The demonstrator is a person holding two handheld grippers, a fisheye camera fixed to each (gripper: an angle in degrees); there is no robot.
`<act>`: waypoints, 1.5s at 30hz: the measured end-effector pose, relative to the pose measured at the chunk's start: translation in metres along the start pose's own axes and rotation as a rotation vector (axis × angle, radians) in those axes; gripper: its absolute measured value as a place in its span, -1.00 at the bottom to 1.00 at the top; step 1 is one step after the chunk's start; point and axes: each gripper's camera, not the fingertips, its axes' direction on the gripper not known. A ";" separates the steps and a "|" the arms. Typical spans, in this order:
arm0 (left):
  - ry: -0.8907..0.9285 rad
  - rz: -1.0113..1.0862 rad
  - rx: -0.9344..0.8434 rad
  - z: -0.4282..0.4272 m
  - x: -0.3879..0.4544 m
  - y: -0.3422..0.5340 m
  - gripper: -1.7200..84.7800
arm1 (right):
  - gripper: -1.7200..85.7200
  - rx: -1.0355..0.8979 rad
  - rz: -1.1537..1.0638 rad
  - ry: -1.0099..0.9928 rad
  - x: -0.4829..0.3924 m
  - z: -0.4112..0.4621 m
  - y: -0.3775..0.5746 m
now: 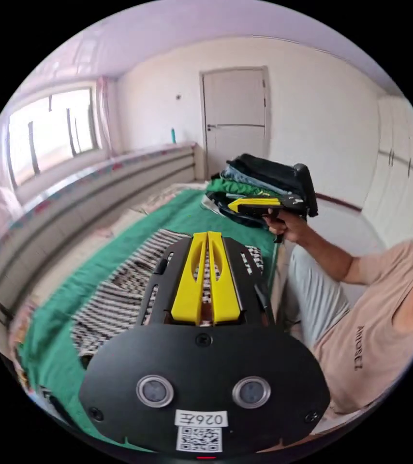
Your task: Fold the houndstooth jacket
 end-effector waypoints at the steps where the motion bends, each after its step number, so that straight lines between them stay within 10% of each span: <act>1: 0.053 -0.040 -0.022 0.021 -0.009 -0.006 -0.92 | -0.96 -0.037 0.028 -0.016 0.011 0.009 0.007; 5: 0.310 -0.295 -0.092 0.151 -0.060 -0.047 -0.79 | -0.86 -0.274 0.213 -0.119 0.085 0.072 0.047; 21: 0.098 -0.497 -0.623 0.473 -0.103 -0.180 -0.55 | -0.73 -0.578 0.540 -0.202 0.173 0.217 0.120; 28: 0.046 -0.481 -0.716 0.507 -0.100 -0.211 -0.53 | -0.84 -0.603 0.435 -0.157 0.161 0.235 0.108; 33: 0.010 -0.428 -0.782 0.530 -0.091 -0.223 -0.51 | -0.94 -0.670 0.486 -0.573 0.145 0.271 0.112; 45: -0.015 -0.441 -0.744 0.516 -0.126 -0.192 -0.83 | -0.98 -0.542 0.186 -0.405 0.087 0.237 0.030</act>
